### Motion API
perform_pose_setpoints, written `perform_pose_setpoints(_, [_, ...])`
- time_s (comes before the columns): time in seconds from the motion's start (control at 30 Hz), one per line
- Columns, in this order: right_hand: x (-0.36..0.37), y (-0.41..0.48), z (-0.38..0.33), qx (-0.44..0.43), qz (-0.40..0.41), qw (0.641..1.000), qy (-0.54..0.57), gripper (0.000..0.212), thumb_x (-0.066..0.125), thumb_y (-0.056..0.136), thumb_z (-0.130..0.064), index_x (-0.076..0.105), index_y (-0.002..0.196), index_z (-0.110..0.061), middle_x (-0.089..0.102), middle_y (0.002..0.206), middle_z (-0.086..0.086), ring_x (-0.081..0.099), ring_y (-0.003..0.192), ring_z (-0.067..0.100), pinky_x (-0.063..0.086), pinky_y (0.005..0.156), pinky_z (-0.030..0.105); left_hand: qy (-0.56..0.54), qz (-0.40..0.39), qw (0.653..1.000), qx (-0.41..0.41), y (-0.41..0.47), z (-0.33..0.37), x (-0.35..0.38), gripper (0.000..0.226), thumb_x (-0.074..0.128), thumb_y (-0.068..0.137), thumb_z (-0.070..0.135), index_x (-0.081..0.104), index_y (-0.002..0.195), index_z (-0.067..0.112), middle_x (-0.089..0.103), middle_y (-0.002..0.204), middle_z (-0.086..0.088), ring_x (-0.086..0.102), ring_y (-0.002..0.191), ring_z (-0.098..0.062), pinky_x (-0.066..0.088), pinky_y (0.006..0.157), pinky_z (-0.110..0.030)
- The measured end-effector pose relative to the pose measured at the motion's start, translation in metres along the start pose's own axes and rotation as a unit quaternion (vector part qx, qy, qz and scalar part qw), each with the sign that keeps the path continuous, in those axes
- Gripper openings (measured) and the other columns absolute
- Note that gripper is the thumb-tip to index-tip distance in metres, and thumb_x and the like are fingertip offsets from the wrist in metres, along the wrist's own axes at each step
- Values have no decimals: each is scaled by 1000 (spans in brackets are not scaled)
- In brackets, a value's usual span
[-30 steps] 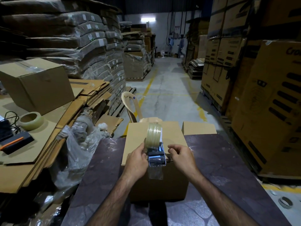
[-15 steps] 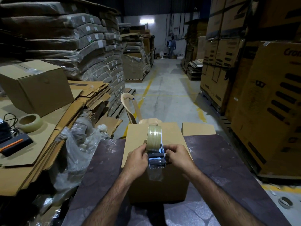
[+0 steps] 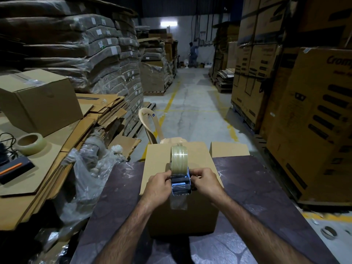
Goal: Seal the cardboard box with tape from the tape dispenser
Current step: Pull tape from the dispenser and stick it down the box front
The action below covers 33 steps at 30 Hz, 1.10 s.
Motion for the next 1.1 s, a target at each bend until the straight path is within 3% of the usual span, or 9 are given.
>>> perform_pose_setpoints(0.2, [-2,3,-1,-11,-23,1000,-18,30,48,97,-11,62,124,-15,69,111,2,66,92,9,56,72,20,-29,-37,999,3,3,-1,-4,26,41,98,8,66,102,15,66,94,-1,56,72,-4,41,50,-7])
perform_pose_setpoints(0.3, [-2,8,2,-1,-5,1000,8,38,45,98,-15,49,136,-15,61,126,4,62,104,13,56,83,27,-78,-36,996,-5,4,2,-7,30,39,99,12,63,117,18,68,109,-1,62,86,-5,46,59,-8])
perform_pose_setpoints(0.37, [2,10,3,-2,-11,999,32,37,44,99,-15,51,135,-20,64,121,1,65,99,12,57,83,34,-118,-33,992,-9,4,5,-8,35,39,100,14,58,126,25,66,116,3,63,99,-7,48,68,-12])
perform_pose_setpoints(0.47, [7,14,7,5,-20,998,53,37,45,97,-14,53,132,-25,68,114,0,67,95,13,58,82,38,-137,-40,990,-19,3,8,-8,37,38,98,15,58,126,27,66,117,0,64,100,-10,54,76,-22])
perform_pose_setpoints(0.63, [12,17,14,24,-34,997,62,33,50,96,-14,57,128,-21,68,113,2,67,97,15,57,84,41,-174,-32,984,-27,2,12,-12,25,36,102,26,56,115,33,63,106,5,61,90,-4,50,68,-20])
perform_pose_setpoints(0.73, [10,19,16,26,-41,996,78,32,52,96,-12,58,126,-19,69,112,3,68,97,17,57,84,42,-173,-26,984,-27,4,12,-12,27,44,99,34,62,114,19,68,105,-3,66,92,-14,58,72,-31])
perform_pose_setpoints(0.8, [8,20,16,31,-47,993,106,30,52,96,-8,60,122,-18,70,109,5,69,95,19,58,82,41,-176,-11,984,-34,6,10,-12,28,49,97,30,61,120,19,68,108,-4,67,94,-16,57,70,-30])
perform_pose_setpoints(0.93, [6,18,17,33,-64,986,149,29,49,96,-4,63,119,-14,73,103,6,71,90,19,59,76,36,-202,3,978,-50,8,6,-11,26,55,95,26,59,120,20,69,111,-2,68,97,-16,59,82,-41])
perform_pose_setpoints(1.1, [2,17,20,29,-68,981,178,31,47,96,-1,62,122,-11,72,106,7,69,96,18,56,83,35,-227,9,972,-65,7,5,-9,24,53,96,25,59,119,20,70,111,-3,68,97,-17,58,84,-42])
Point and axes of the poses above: each hand's wrist, its own y-axis towards the middle knuckle, its own x-axis out of the palm, z = x × y, the point moved 5 cm from there along y, towards the middle knuckle
